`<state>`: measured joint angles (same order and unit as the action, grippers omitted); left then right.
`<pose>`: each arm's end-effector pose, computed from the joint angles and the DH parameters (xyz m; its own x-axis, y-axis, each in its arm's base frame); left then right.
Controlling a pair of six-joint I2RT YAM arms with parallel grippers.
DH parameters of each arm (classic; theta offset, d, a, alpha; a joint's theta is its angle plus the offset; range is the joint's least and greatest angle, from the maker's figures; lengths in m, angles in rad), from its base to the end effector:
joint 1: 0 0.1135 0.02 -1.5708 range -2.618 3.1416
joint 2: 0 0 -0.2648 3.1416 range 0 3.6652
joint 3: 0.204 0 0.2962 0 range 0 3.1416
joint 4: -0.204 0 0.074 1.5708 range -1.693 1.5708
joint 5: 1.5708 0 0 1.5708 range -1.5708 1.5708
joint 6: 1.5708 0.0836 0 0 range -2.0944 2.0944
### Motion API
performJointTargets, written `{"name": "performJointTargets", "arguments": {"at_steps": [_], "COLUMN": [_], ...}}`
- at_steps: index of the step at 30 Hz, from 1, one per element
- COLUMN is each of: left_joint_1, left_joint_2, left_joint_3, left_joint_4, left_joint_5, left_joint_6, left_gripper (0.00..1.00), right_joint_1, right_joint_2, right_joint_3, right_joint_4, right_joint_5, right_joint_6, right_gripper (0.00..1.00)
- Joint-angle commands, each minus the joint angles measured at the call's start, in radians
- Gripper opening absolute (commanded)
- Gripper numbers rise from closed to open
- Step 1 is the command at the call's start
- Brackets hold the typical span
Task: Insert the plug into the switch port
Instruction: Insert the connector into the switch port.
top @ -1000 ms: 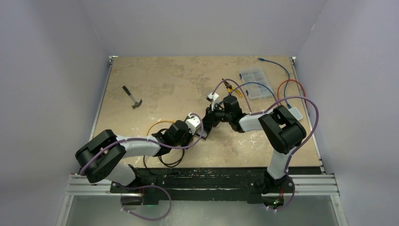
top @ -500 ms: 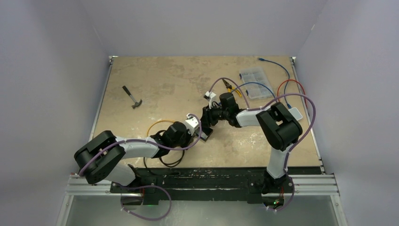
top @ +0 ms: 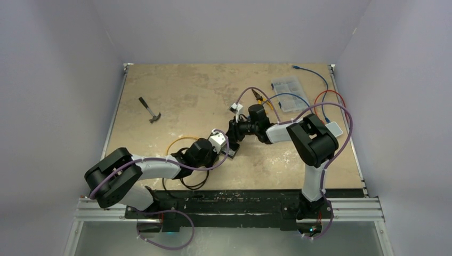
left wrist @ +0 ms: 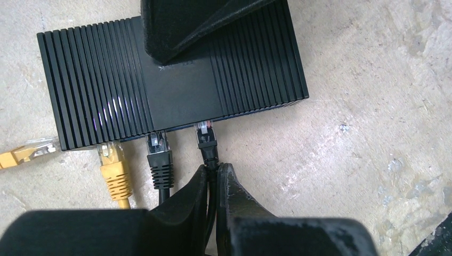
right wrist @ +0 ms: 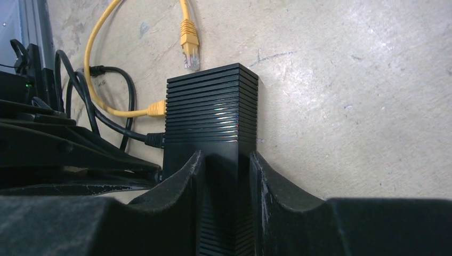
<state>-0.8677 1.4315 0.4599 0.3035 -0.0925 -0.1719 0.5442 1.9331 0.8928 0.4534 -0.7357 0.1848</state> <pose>0.2127 -0.2390 0.0726 -0.5166 0.3460 -0.7832 0.6337 0.7697 -0.0779 0.3351 0.2683 0.0660 -0.6241 -0.2184 -0.7502 -0.7602 0.3918 0.5183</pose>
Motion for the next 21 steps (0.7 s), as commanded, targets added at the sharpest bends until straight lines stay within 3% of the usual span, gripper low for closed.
{"name": "performJointTargets", "arguments": {"at_steps": [1, 14, 21], "left_joint_1": [0.007, 0.006, 0.006], "left_joint_2": [0.026, 0.052, 0.034], "left_joint_3": [0.051, 0.000, -0.020], "left_joint_4": [0.129, 0.535, 0.488], "left_joint_5": [-0.131, -0.440, -0.562], "left_joint_6": [0.021, 0.004, -0.035], "left_gripper": [0.00, 0.00, 0.00], "right_joint_1": [0.126, 0.204, 0.204], "right_joint_2": [0.084, 0.088, 0.064], "right_joint_3": [-0.083, -0.196, -0.260], "right_joint_4": [-0.166, -0.026, 0.004], "right_joint_5": [-0.112, -0.200, -0.203], "right_joint_6": [-0.057, 0.030, 0.042], "right_gripper": [0.28, 0.25, 0.24]}}
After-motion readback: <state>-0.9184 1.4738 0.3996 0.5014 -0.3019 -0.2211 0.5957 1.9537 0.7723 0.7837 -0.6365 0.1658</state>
